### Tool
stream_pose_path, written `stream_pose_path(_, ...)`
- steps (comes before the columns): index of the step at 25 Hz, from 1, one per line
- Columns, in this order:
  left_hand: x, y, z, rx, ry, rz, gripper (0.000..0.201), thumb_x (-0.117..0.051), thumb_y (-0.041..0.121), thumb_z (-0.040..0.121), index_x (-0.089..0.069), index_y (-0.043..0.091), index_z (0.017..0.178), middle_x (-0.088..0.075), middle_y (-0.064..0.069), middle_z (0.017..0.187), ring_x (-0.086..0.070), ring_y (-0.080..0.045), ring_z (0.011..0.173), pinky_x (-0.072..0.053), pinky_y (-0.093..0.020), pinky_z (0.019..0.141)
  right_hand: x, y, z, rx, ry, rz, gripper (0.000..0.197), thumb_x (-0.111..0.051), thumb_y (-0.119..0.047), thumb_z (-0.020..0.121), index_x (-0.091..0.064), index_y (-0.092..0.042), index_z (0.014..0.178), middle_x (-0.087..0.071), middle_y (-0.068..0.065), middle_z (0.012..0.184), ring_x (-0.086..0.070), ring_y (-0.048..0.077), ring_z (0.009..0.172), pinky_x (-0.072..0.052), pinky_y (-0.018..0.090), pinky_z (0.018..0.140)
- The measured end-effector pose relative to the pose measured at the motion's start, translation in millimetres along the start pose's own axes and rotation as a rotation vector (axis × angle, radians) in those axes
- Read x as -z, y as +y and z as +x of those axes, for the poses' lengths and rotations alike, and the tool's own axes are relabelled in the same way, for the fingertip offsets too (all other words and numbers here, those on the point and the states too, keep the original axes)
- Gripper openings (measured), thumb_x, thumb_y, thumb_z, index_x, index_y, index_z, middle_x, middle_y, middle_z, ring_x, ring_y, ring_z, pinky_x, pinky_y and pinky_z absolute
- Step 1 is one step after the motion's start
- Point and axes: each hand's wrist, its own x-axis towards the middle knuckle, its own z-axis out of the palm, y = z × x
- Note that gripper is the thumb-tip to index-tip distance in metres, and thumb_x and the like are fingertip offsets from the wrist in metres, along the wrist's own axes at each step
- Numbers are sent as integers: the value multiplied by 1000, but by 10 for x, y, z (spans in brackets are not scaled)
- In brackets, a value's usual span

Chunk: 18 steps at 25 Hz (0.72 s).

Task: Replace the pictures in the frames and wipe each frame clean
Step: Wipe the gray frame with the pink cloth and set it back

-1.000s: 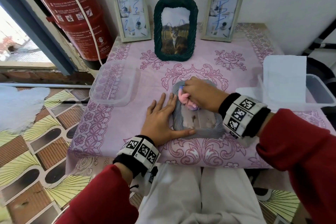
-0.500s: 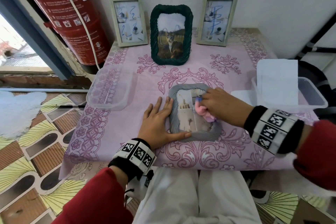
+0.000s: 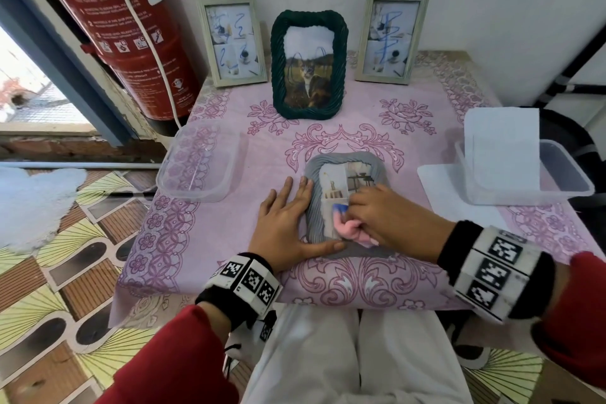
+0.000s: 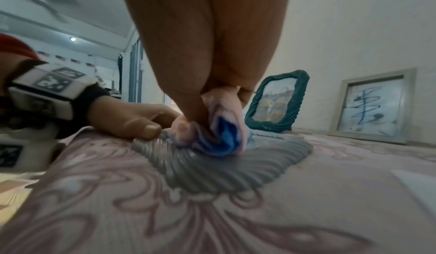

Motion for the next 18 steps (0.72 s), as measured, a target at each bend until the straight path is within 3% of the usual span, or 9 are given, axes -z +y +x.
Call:
stream_pose_path(3,-2,-10,-3,1,-4,-1,121,-36,90,54,-8,24,151,-9,9,158,4,-10,146,2,-34,119,95,198,-80,-46,-10,-66,10,-53,-22,88,-63,-22,86,-56,-9,98,-48,12,99,-23,25,78)
stream_pose_path(6,-4,-11,1,-6,3,2,120,-35,90,54,-9,23,150,-10,9,157,4,-11,146,1,-35,119,224,305,177,-154,-2,-76,17,-53,-14,84,-66,-19,75,-59,-3,92,-51,17,95,-26,27,79)
stream_pose_path(9,-3,-6,6,-6,5,12,120,-35,90,53,-10,24,150,-11,9,157,2,-11,146,0,-35,119,281,287,420,-225,20,-32,20,-49,-10,77,-56,-15,59,-58,1,81,-54,21,88,-28,29,78)
stream_pose_path(11,3,2,4,-6,3,12,120,-35,90,53,-10,24,150,-11,9,157,2,-11,146,0,-35,119,284,225,450,-203,22,-22,16,-49,-10,75,-56,-13,62,-55,1,82,-54,22,87,-32,29,79)
stream_pose_path(13,6,-4,4,-6,-2,16,120,-35,90,53,-10,24,150,-11,9,158,2,-11,146,2,-33,118,224,125,386,-158,0,-30,13,-50,-12,78,-63,-11,75,-56,-1,86,-52,20,92,-35,32,84)
stream_pose_path(15,9,-3,0,-7,-12,18,120,-35,90,53,-8,24,150,-9,9,158,3,-11,146,3,-32,117,110,30,224,-91,17,-25,6,-55,-13,81,-61,-15,80,-53,-4,87,-49,18,95,-31,32,87)
stream_pose_path(18,11,-10,1,-10,-11,22,120,-35,90,53,-7,24,150,-7,10,158,4,-11,146,3,-32,118,-20,3,-48,6,63,-25,8,-54,-17,87,-60,-20,92,-60,-4,98,-51,16,100,-34,31,89)
